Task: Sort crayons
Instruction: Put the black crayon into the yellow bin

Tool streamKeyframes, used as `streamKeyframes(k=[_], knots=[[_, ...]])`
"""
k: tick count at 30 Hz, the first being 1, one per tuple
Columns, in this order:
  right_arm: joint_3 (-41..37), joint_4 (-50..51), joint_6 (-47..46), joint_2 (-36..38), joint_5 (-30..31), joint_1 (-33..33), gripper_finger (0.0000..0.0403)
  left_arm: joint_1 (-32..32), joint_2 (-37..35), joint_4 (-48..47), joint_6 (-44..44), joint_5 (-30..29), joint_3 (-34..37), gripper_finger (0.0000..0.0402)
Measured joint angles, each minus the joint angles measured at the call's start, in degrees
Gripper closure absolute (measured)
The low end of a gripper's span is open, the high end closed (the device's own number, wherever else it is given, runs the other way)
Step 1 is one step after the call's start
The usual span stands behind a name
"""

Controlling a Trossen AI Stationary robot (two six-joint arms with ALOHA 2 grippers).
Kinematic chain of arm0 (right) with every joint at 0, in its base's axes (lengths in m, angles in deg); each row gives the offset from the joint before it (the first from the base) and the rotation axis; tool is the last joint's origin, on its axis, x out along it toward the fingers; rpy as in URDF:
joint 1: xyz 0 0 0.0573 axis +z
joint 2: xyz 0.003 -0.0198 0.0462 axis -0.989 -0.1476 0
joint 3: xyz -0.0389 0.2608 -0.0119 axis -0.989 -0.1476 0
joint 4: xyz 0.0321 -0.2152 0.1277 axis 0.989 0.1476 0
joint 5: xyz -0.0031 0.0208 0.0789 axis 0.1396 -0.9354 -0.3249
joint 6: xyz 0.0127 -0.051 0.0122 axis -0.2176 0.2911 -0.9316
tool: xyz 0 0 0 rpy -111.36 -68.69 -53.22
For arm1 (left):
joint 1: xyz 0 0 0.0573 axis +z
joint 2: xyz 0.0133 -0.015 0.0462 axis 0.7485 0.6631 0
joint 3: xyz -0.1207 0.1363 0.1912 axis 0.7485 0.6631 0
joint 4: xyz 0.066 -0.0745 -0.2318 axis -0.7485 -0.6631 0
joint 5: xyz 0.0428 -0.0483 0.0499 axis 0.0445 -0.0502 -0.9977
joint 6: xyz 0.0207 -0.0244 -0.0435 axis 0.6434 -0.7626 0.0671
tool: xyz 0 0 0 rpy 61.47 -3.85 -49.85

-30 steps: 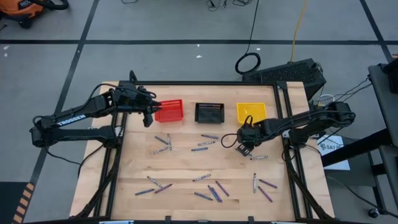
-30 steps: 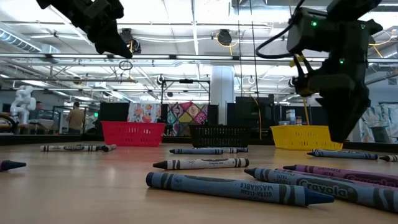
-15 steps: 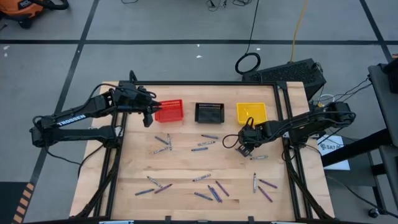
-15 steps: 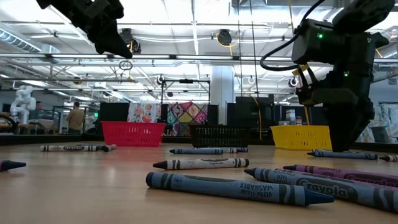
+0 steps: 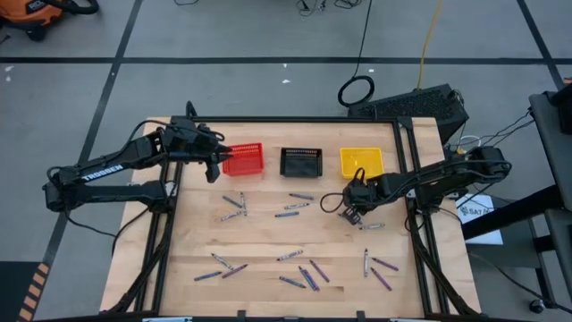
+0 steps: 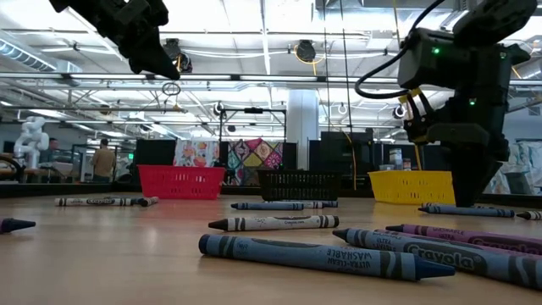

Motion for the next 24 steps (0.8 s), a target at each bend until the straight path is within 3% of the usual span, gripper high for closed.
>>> streamKeyframes(k=[11, 20, 24], knots=[[0.0, -0.4, 1.6, 3.6, -4.5, -1.6, 0.0401, 0.0, 0.0, -0.8, 0.0, 0.0, 0.0, 0.0309], [0.0, 0.2, 5.1, 13.2, -4.1, -4.7, 0.0402, 0.0, 0.1, -1.9, 0.0, 0.0, 0.0, 0.0309], [0.0, 1.0, 9.2, 17.6, -1.0, -7.8, 0.0402, 0.0, 0.3, -2.0, 0.0, 0.0, 0.0, 0.0309]])
